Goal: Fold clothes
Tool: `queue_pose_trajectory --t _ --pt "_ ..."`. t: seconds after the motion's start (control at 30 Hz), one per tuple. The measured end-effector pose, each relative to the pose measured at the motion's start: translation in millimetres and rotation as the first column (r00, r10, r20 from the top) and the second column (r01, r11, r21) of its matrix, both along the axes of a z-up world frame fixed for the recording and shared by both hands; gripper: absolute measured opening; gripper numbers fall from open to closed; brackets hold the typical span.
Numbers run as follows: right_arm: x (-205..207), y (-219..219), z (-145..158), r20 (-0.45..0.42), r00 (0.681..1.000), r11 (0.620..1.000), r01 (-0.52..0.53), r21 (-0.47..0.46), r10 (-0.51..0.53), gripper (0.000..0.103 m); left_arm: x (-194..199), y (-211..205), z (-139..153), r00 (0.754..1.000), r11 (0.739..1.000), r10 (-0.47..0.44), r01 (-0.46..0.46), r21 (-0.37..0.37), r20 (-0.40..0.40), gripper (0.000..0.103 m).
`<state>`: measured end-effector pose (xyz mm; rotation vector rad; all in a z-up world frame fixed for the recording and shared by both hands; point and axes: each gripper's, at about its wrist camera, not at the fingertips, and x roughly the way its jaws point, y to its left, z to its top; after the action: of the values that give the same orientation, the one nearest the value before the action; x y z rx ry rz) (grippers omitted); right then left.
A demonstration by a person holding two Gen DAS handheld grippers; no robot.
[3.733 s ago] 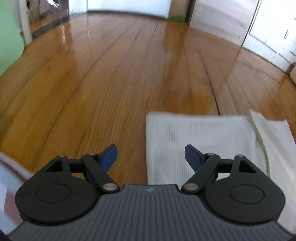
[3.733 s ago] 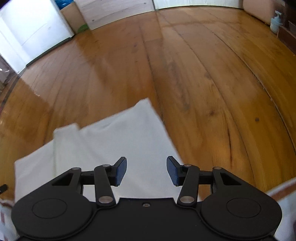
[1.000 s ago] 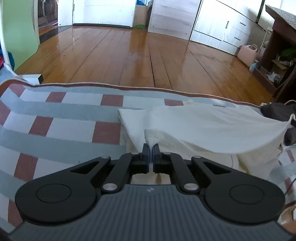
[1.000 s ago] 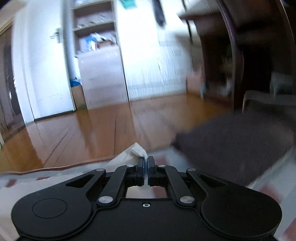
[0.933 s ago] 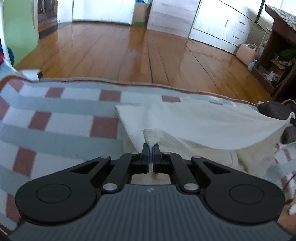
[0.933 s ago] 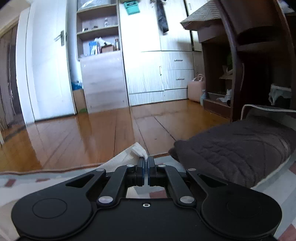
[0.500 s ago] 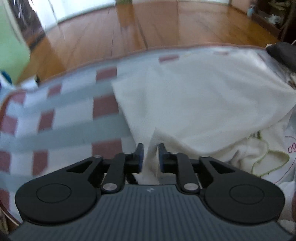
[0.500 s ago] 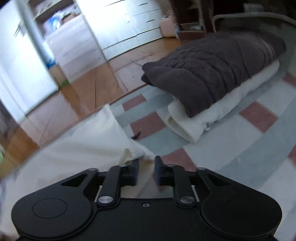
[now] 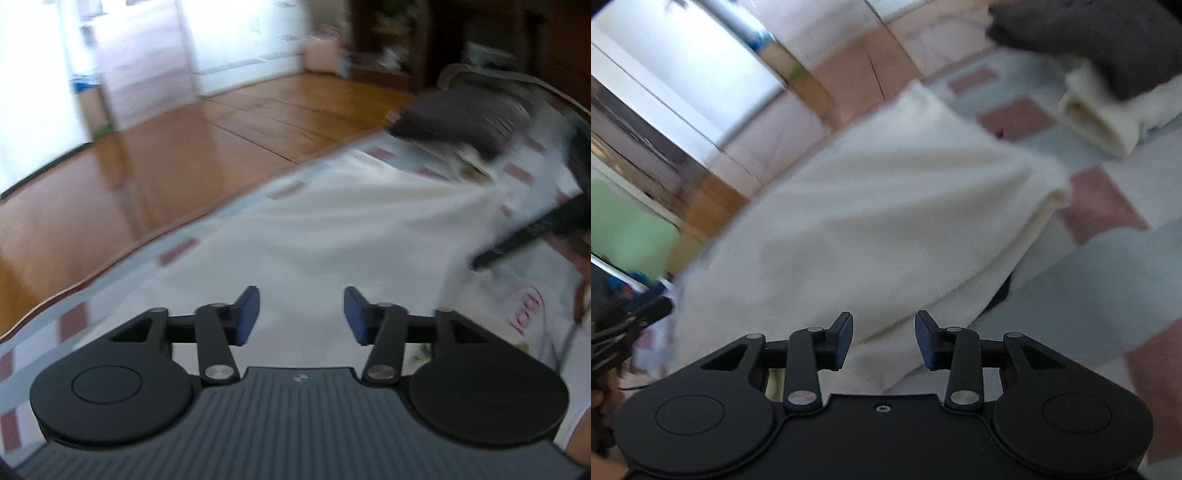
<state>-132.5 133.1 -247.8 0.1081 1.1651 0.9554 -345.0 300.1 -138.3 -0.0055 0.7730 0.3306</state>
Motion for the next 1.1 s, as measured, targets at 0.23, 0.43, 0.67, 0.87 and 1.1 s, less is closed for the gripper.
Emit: queue_pose_trajectory --t 0.23,0.43,0.67,0.87,1.1 --pt "19 41 17 0.07 0.997 0.996 -0.05 0.08 0.044 0.02 27 3 -40 0.943 0.944 -0.299 0.269 -0.192 -0.149 0.07" --pt "36 74 38 0.15 0.987 0.988 -0.085 0.13 0.065 0.012 39 22 -57 0.958 0.957 -0.205 0.153 -0.248 -0.199 0.024" --pt "41 91 29 0.119 0.993 1.0 -0.016 -0.008 0.017 0.017 27 78 -49 0.996 0.853 -0.019 -0.032 -0.521 -0.092 0.007" --pt "36 58 27 0.078 0.996 0.998 0.056 -0.04 -0.053 0.031 5 104 -71 0.994 0.639 0.097 -0.097 -0.763 -0.044 0.007" --pt "15 22 21 -0.08 0.996 0.995 0.056 0.088 -0.049 0.034 -2 120 -81 0.986 0.523 0.168 -0.093 -0.847 -0.004 0.007"
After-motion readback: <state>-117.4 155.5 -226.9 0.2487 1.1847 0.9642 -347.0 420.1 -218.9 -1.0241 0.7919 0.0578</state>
